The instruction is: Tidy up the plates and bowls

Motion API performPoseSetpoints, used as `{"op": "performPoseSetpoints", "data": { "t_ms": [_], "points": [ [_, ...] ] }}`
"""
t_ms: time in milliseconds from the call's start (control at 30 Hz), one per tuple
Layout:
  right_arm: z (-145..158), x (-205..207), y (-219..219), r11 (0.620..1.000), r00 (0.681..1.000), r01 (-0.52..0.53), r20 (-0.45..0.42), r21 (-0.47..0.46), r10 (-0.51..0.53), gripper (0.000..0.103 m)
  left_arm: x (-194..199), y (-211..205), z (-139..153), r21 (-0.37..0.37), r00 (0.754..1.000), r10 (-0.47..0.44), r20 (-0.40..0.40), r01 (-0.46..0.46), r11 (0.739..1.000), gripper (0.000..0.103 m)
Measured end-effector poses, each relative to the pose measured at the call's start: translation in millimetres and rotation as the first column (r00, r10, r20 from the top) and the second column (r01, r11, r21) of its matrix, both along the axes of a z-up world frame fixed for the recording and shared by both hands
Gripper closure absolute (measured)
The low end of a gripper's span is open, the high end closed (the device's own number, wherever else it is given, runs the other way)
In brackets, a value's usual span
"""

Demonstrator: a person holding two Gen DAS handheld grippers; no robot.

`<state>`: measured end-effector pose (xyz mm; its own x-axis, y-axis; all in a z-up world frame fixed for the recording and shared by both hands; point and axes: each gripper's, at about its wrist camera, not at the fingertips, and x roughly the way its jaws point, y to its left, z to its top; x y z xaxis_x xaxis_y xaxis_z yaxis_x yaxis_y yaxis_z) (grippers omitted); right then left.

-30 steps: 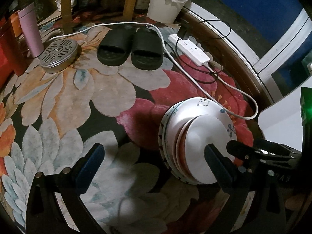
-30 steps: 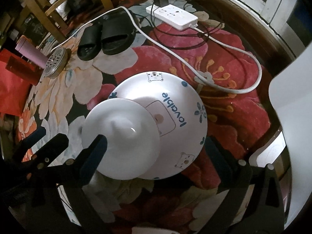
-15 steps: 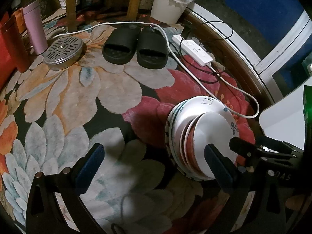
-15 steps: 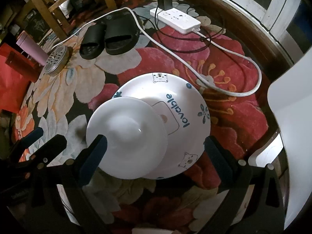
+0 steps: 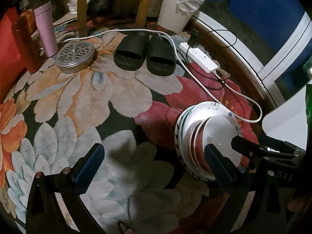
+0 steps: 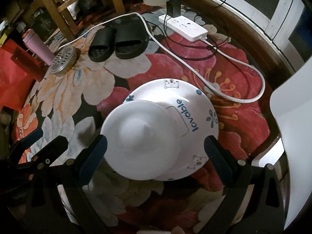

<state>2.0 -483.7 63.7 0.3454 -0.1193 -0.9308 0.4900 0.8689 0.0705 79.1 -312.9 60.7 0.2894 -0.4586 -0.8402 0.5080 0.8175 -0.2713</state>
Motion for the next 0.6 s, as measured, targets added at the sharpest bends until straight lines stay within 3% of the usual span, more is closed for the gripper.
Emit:
{"op": "performPoseSetpoints", "data": {
  "t_ms": [233,333,600],
  "points": [
    [6.5,2.5,12.1,1.0,0.999,-0.024,0.035,-0.011,0.024,0.004,-1.2,13.0,6.7,0.009,0.999,0.039,0.028,-0.039,0.999,0.001],
    [11.5,3.3,19.8,0.996,1.0,-0.014,0.024,-0.083,0.016,0.003,-2.2,18.9,8.7,0.017,0.998,0.044,0.038,-0.045,0.999,0.001],
    [14.8,5.9,33.0,0.997,0.998,-0.042,0.045,-0.057,0.045,0.004,-7.1,37.2,14.3,0.048,0.994,0.083,0.065,-0.086,0.995,0.001]
  ]
}}
